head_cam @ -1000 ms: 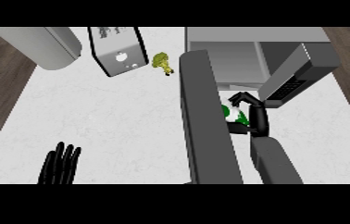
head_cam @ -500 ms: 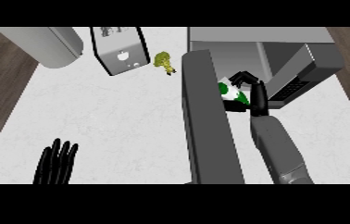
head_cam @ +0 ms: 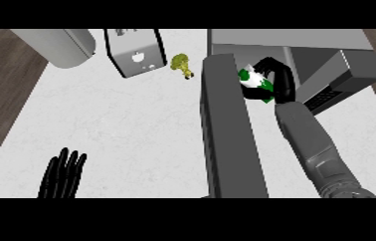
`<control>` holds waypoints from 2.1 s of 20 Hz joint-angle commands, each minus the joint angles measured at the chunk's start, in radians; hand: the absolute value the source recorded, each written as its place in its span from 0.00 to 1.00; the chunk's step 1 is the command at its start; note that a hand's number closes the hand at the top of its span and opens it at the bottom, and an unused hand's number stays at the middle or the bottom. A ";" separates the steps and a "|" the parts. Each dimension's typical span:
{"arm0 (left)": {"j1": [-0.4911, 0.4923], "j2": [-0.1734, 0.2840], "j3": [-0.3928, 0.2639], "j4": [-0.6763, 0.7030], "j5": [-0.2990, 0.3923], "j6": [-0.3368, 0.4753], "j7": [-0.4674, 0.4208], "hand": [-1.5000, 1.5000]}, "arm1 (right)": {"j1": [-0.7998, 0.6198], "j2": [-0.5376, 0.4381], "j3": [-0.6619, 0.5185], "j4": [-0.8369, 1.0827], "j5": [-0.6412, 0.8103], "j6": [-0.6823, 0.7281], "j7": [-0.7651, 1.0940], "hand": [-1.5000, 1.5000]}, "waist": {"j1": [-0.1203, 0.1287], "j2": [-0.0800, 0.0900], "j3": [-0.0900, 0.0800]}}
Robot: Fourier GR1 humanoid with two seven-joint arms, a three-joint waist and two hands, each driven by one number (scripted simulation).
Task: Pick up the milk, place it into the microwave and close the microwave
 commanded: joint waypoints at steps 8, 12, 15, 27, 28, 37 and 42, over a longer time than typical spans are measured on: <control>-0.051 0.015 0.009 0.046 -0.064 0.022 0.024 0.00 | -0.105 -0.089 0.013 0.142 0.078 -0.214 0.061 1.00 | 0.042 0.023 0.003; -0.074 0.030 0.002 0.058 -0.104 0.038 0.055 0.00 | -0.157 -0.097 -0.009 0.147 0.068 -0.292 0.103 1.00 | 0.055 0.030 0.004; -0.093 0.013 0.002 0.048 -0.103 0.048 0.054 0.00 | -0.158 -0.114 0.035 0.193 0.121 -0.323 0.127 0.00 | 0.064 0.033 0.003; -0.125 0.010 -0.010 0.084 -0.117 0.030 0.056 0.00 | -0.169 -0.090 0.048 0.205 0.136 -0.199 0.101 0.00 | 0.073 0.041 0.005; -0.144 0.006 -0.005 0.080 -0.114 0.039 0.076 0.00 | -0.159 -0.066 0.039 0.199 0.125 -0.166 0.078 0.00 | 0.061 0.037 0.005; -0.111 0.004 -0.034 0.078 -0.100 -0.001 0.056 0.00 | -0.106 -0.047 -0.047 0.157 0.036 -0.044 -0.056 0.00 | 0.048 0.024 0.004; -0.116 -0.024 -0.073 0.049 -0.146 0.036 0.073 0.00 | -0.039 -0.048 -0.095 0.163 -0.014 0.036 -0.118 0.00 | 0.026 0.016 0.004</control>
